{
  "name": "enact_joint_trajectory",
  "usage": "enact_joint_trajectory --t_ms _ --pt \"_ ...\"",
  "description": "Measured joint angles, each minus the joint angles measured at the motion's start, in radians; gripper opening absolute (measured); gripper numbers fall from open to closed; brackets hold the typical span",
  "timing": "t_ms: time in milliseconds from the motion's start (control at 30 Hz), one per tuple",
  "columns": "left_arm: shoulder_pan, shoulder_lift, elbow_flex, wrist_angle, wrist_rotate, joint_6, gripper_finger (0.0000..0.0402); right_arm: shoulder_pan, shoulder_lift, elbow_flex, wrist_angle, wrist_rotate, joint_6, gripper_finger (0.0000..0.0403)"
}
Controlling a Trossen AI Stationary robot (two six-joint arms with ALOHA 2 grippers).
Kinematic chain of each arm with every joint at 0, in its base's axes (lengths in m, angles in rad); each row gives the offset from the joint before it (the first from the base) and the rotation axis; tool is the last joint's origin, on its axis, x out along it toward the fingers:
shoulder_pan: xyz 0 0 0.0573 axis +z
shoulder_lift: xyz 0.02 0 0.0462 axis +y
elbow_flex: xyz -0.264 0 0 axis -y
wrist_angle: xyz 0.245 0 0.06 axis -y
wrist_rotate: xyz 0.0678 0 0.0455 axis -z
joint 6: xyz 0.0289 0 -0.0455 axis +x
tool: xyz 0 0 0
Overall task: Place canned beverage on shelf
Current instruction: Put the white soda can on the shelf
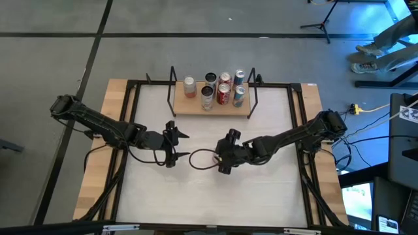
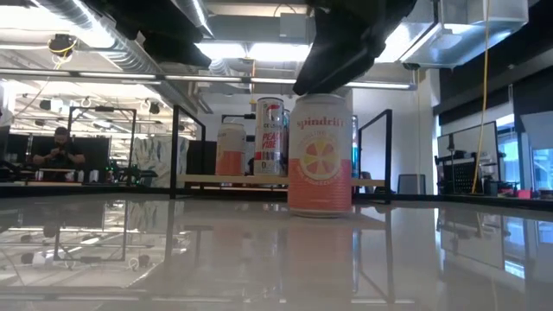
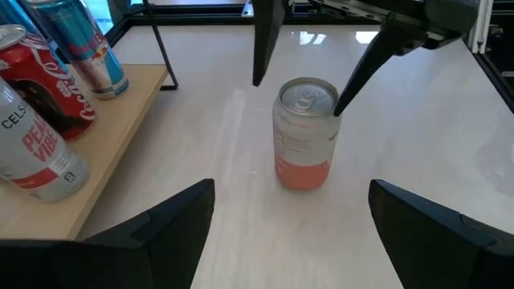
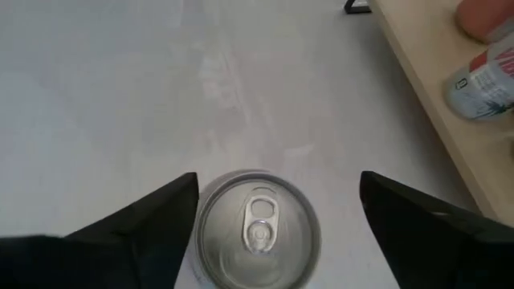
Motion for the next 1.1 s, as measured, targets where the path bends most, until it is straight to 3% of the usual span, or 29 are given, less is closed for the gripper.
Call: enact_joint_trajectory --t_ms 367,567,700,933,1100 --pt "0.000 0.000 0.000 0.002 0.000 -0.002 0.0320 0.000 -0.005 0.001 0.032 -0.107 -0.014 0.0350" --pt "0.000 0.035 0.000 0.021 0.000 0.000 0.0320 0.010 -0.073 0.001 -0.007 -0.130 -0.044 0.0349" --pt "0.014 0.094 0.000 0.118 0.029 0.049 0.0320 0.052 -0.135 0.003 -0.071 -0.075 -0.038 0.0349" --pt "0.084 0.209 0.022 0.262 0.205 0.072 0.0320 0.154 -0.166 0.003 -0.215 0.082 0.003 0.0349" --pt "0.142 0.306 0.074 0.264 0.291 0.084 0.0320 0.216 -0.166 0.003 -0.300 0.086 0.124 0.0349"
